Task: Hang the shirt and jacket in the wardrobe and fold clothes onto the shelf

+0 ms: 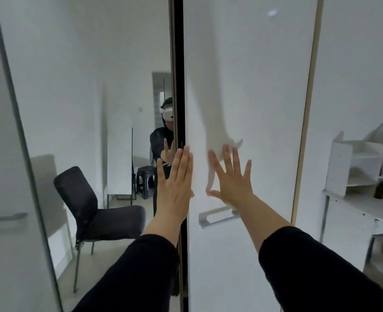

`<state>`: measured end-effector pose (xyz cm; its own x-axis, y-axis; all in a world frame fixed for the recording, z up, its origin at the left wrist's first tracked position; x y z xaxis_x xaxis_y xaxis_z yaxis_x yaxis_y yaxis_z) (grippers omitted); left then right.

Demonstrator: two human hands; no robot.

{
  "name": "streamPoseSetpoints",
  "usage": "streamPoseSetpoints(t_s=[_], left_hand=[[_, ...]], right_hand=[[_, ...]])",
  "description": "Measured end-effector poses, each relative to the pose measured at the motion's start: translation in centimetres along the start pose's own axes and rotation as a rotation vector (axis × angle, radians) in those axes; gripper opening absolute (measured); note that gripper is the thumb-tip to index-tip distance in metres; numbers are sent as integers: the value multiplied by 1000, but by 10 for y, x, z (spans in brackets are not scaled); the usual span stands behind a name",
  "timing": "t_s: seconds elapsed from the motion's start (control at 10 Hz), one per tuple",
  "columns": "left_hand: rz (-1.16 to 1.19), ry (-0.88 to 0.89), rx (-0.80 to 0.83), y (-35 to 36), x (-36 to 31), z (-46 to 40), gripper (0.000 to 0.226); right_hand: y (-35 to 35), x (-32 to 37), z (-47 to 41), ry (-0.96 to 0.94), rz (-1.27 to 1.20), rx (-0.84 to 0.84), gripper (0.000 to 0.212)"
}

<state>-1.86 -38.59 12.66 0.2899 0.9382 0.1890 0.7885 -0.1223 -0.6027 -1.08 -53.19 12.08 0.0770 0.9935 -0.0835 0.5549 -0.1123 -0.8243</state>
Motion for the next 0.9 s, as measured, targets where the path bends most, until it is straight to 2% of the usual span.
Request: streamPoseSetpoints(t_s=[0.2, 0.3, 0.4, 0.5, 0.7, 0.8, 0.9], left_hand=[[-166, -46, 97, 55, 18, -54, 108], [-157, -64, 130, 80, 20, -71, 98], [-145, -70, 101, 94, 24, -82, 99], [-144, -31, 121, 107, 28, -87, 114], [-73, -33, 122, 112, 30, -84, 126], [-26, 6, -5, 89, 29, -78, 107], [137, -72, -145, 79, 28, -25, 92]], right_hand=[[38, 11, -50, 50, 5, -20, 121], [56, 9, -72, 48, -26, -23, 124], [66, 5, -85, 6, -51, -54, 129], [73, 3, -91, -4, -20, -46, 127], [72, 6, -81, 11, -8, -78, 119], [42, 13, -79, -24, -73, -180, 107], [46, 10, -20, -34, -238, -271, 89]])
Point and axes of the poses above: each hand's wrist, its own z-axis away from the middle knuckle, its own y-axis out of the palm, x = y × z, the point moved 8 cm from there along -z, towards the middle knuckle, and after that the axes turned 3 degrees about -y, right-handed, at the moved point
